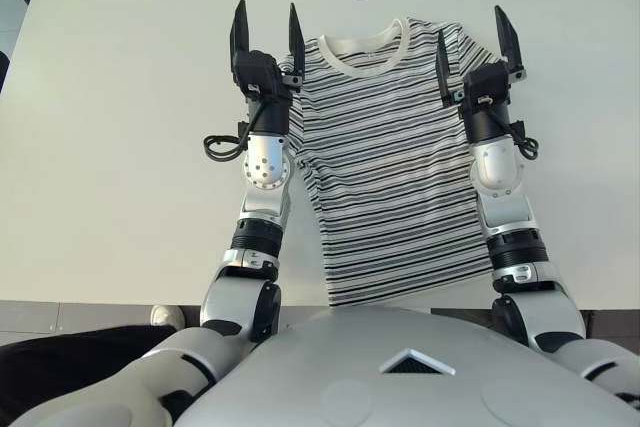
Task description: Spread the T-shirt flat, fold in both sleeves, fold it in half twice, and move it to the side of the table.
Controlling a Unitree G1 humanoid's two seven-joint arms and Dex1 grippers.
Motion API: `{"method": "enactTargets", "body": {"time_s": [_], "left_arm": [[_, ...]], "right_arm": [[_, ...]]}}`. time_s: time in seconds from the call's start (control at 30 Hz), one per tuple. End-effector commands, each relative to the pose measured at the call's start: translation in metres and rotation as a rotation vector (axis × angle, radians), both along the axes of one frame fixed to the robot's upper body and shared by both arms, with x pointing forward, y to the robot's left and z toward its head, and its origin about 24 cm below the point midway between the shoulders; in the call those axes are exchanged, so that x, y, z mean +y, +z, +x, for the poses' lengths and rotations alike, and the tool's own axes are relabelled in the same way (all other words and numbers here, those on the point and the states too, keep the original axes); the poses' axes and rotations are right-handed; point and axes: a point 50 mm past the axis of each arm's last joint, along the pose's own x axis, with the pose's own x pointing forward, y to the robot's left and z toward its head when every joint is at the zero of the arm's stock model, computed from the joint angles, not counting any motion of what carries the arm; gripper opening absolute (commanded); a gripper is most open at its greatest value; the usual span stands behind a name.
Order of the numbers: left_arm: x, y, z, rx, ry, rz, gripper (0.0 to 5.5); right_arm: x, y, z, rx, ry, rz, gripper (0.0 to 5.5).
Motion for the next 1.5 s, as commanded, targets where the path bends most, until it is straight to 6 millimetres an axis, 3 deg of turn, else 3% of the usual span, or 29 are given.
{"method": "enactTargets", "body": {"time_s": [0.03, 0.17, 0.33, 0.53, 0.77, 0.87, 0.97, 1.07, 1.23, 1.37, 1.5], "left_arm": [[-0.003, 0.003, 0.003, -0.013, -0.02, -0.007, 3.3], [-0.001, 0.004, 0.003, -0.029, -0.022, -0.001, 3.96], [0.002, 0.004, 0.005, -0.035, -0.014, 0.025, 3.96], [0.005, 0.015, -0.003, -0.109, -0.172, 0.293, 3.96], [0.034, 0.027, 0.004, -0.114, 0.052, -0.028, 3.96], [0.055, 0.034, 0.005, -0.144, 0.163, -0.149, 3.96], [0.055, 0.038, 0.004, -0.179, 0.175, -0.211, 3.96], [0.047, 0.038, 0.003, -0.184, 0.151, -0.198, 3.96], [0.038, 0.035, 0.003, -0.173, 0.111, -0.159, 3.96], [0.04, 0.033, 0.004, -0.166, 0.115, -0.155, 3.96], [0.044, 0.03, 0.002, -0.156, 0.131, -0.153, 3.96]], "right_arm": [[-0.003, 0.005, 0.004, -0.025, -0.003, -0.01, 3.6], [-0.004, 0.008, 0.006, -0.041, -0.006, -0.013, 3.6], [-0.011, 0.01, 0.009, -0.056, -0.04, -0.028, 3.6], [-0.023, 0.012, 0.004, -0.067, 0.025, -0.18, 3.6], [-0.043, 0.028, 0.021, -0.048, -0.006, -0.25, 3.6], [-0.053, 0.043, 0.051, -0.019, -0.053, -0.375, 3.6], [-0.041, 0.032, 0.084, 0.145, -0.02, -0.551, 3.6], [-0.042, 0.019, 0.098, 0.311, -0.027, -0.688, 3.6], [-0.059, 0.029, 0.107, 0.367, -0.083, -0.767, 3.6], [-0.075, 0.034, 0.102, 0.328, -0.088, -0.72, 3.6], [-0.085, 0.016, 0.09, 0.384, -0.065, -0.716, 3.6]]}}
